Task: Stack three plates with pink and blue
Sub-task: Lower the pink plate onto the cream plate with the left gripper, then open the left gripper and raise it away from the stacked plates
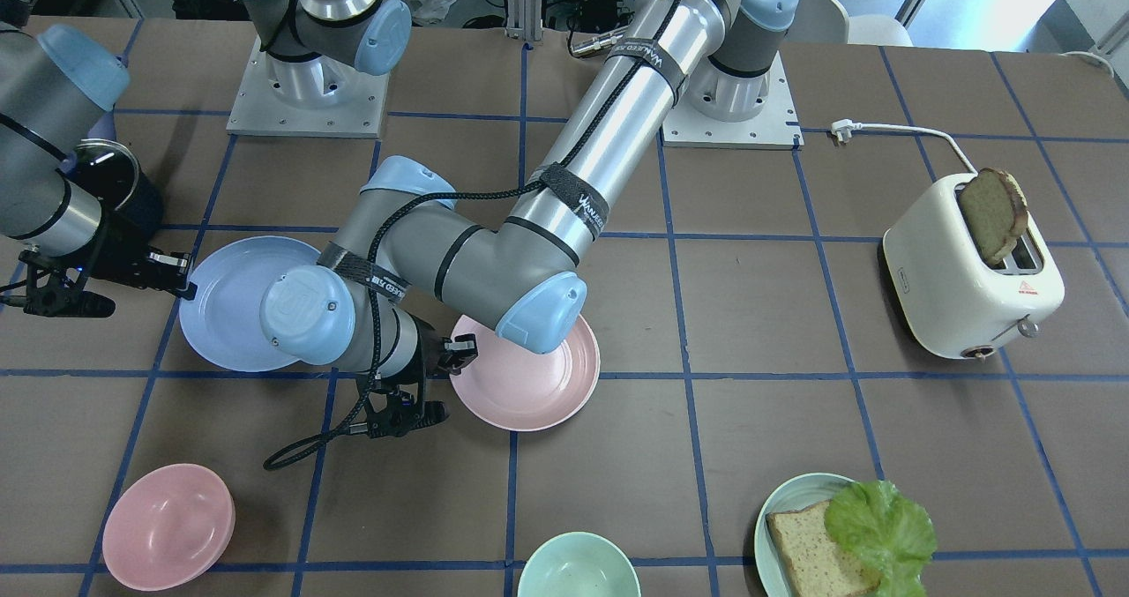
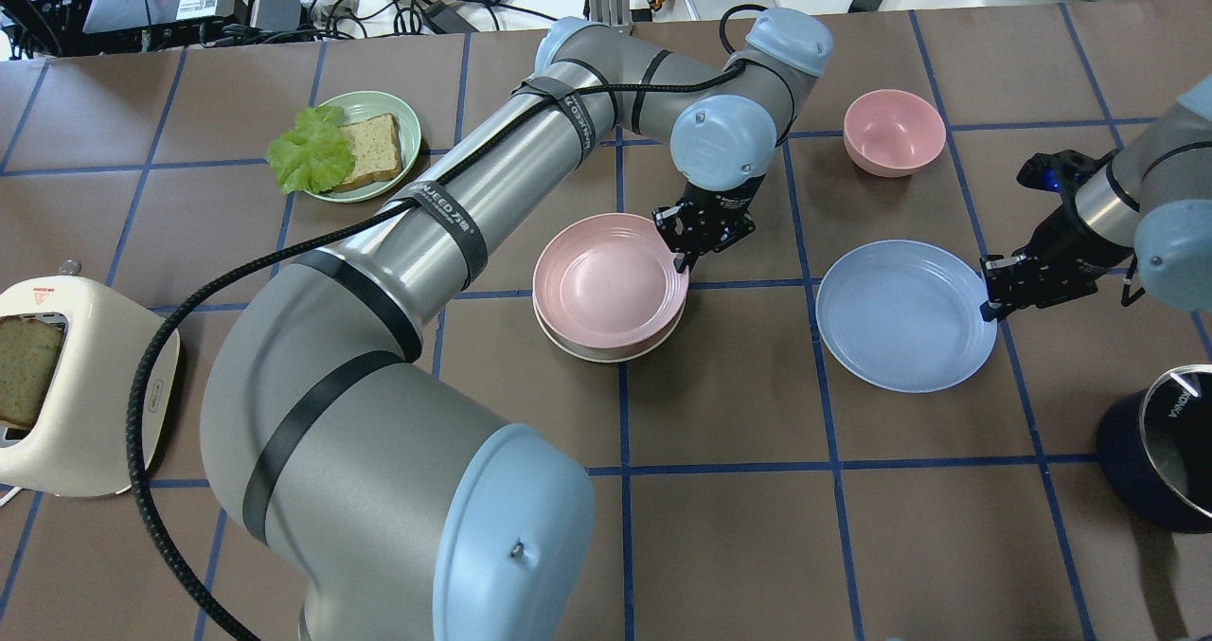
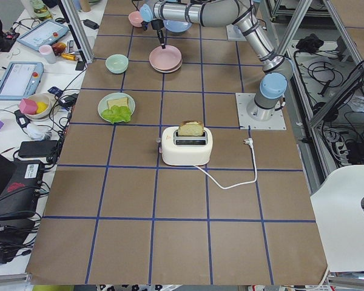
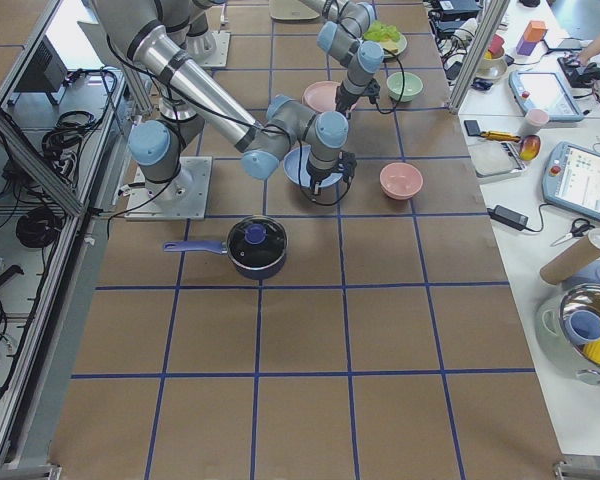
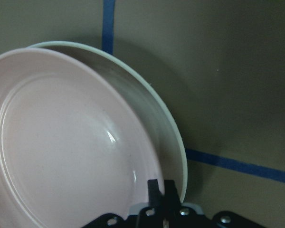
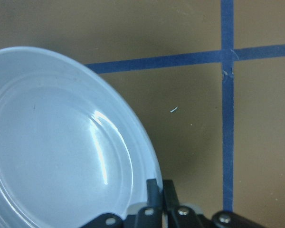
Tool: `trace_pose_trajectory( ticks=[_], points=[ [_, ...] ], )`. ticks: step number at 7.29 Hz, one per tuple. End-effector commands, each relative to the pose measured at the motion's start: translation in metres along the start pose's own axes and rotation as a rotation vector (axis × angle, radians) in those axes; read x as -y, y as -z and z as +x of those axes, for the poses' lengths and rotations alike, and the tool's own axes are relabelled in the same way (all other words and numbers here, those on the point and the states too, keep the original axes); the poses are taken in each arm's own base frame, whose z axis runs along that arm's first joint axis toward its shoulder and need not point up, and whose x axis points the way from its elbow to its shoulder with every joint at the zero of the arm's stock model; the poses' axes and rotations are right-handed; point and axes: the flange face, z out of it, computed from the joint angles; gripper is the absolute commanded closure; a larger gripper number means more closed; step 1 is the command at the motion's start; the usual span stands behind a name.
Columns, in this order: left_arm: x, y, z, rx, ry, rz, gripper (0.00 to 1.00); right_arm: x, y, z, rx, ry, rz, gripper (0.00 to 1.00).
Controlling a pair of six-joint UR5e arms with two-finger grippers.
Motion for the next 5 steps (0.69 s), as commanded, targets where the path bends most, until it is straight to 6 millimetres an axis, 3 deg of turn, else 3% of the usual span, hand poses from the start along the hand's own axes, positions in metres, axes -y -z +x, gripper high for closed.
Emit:
trace_pose_trajectory(
  ticks=[1, 2, 3, 4, 5],
  points=[
    [-0.001, 0.0, -0.002, 0.017, -0.005, -0.003, 1.0, 0.0, 0.0, -0.001, 0.0, -0.011, 0.004, 1.0],
    [0.0, -0.002, -0.001, 0.02, -0.005, -0.003, 0.44, 0.0, 0.0, -0.001, 0.0, -0.027, 0.003, 1.0],
    [-0.001, -0.001, -0.001, 0.017, -0.003, -0.001, 0.17, 0.0, -0.001, -0.001, 0.002, -0.027, 0.003, 1.0],
    [-0.003, 0.004, -0.002, 0.008, -0.002, 0.002, 0.0, 0.0, -0.001, -0.001, 0.0, -0.027, 0.003, 1.0],
    [-0.01, 0.015, -0.007, 0.011, -0.012, -0.004, 0.0, 0.0, 0.0, -0.002, 0.001, -0.028, 0.005, 1.0]
  ],
)
